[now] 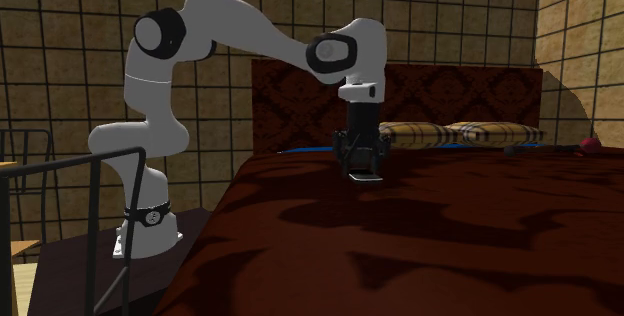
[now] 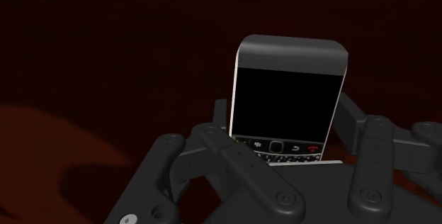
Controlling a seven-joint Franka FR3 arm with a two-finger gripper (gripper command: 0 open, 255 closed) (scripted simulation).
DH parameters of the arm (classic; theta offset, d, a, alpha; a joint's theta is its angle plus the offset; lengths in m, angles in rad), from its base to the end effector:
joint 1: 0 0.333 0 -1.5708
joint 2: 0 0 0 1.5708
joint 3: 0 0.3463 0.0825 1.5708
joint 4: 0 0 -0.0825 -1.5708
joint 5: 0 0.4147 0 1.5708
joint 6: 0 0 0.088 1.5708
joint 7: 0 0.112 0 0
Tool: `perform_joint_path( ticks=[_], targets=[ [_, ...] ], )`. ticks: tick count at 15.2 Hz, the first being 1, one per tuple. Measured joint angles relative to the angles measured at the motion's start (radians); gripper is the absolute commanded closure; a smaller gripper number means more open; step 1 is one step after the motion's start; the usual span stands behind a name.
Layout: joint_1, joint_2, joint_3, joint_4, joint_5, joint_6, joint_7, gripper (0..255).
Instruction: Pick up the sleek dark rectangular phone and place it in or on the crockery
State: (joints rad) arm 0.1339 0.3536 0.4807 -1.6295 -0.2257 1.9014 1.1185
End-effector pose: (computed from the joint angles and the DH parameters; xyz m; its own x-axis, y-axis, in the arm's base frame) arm 0.5900 0.3515 0.4431 0.9011 -0.4327 0.0271 -0.4335 -0.8993 0.0574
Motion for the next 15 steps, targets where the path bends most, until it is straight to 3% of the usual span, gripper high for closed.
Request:
perform_joint_path(
  ticks=[15],
  targets=[
    [0.009, -0.026, 0.010, 0.166, 0.019, -0.187, -0.022, 255]
  ],
)
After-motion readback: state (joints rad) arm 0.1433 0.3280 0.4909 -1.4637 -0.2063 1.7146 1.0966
